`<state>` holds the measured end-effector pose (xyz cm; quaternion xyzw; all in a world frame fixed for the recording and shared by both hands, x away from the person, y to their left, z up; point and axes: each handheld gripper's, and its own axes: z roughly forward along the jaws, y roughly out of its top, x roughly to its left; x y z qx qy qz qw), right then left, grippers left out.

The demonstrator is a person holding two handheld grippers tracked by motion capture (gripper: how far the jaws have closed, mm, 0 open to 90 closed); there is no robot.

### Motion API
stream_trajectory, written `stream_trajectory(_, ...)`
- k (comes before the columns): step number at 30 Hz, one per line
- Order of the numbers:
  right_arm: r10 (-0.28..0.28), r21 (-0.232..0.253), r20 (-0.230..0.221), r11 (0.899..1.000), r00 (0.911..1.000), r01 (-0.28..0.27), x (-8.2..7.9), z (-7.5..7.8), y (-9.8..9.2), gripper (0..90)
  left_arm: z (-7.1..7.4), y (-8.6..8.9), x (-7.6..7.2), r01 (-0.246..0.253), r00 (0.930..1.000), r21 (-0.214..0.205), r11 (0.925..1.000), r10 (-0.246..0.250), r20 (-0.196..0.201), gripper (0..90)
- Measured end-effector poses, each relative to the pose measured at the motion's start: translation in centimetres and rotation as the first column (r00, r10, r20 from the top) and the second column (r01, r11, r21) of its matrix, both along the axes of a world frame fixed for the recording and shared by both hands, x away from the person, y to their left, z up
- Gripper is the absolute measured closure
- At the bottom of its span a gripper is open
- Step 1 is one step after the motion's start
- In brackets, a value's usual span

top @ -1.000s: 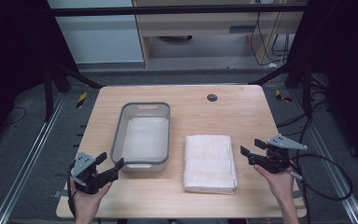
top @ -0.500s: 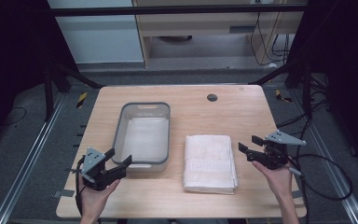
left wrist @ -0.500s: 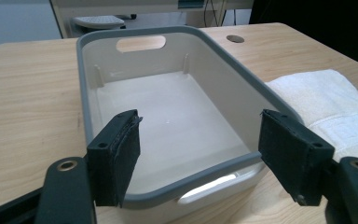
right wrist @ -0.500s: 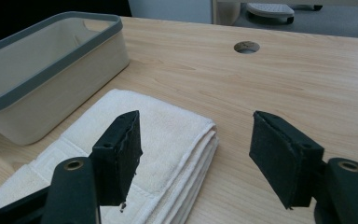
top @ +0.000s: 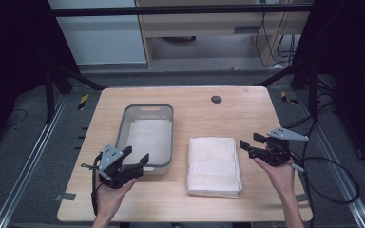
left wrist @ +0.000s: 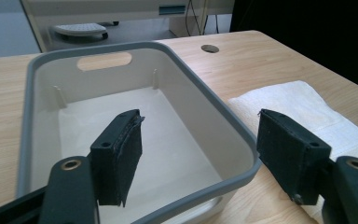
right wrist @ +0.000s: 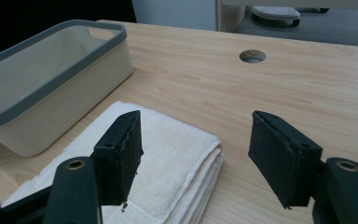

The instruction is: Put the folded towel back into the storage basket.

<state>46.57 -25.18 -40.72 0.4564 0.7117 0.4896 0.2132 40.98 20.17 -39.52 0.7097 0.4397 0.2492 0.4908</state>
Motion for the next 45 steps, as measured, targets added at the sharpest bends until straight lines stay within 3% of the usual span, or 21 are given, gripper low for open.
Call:
stream_trajectory(21,0.013,-0.001,-0.018,1.0,0.9997,-0.013,1.9,-0.7,0.5,34.7,-0.8,-4.7,0.9,0.076,0.9966,0.012,0.9971,-0.075,-0.034,33.2)
stream_trajectory(30,0.012,-0.003,-0.026,1.0,0.9996,-0.012,2.3,-1.2,0.6,34.0,-1.6,-6.7,0.8,0.125,0.9909,0.038,0.9915,-0.122,-0.056,33.5)
stream_trajectory(34,0.015,-0.009,-0.026,1.0,0.9995,-0.015,2.5,-1.4,0.7,33.8,-2.0,-7.6,0.7,0.155,0.9851,0.026,0.9876,-0.153,-0.079,33.8)
stream_trajectory(45,0.011,-0.026,-0.051,1.0,0.9987,-0.012,2.8,-2.0,0.9,33.3,-2.8,-8.6,0.4,0.185,0.9779,0.036,0.9821,-0.18,-0.106,35.9)
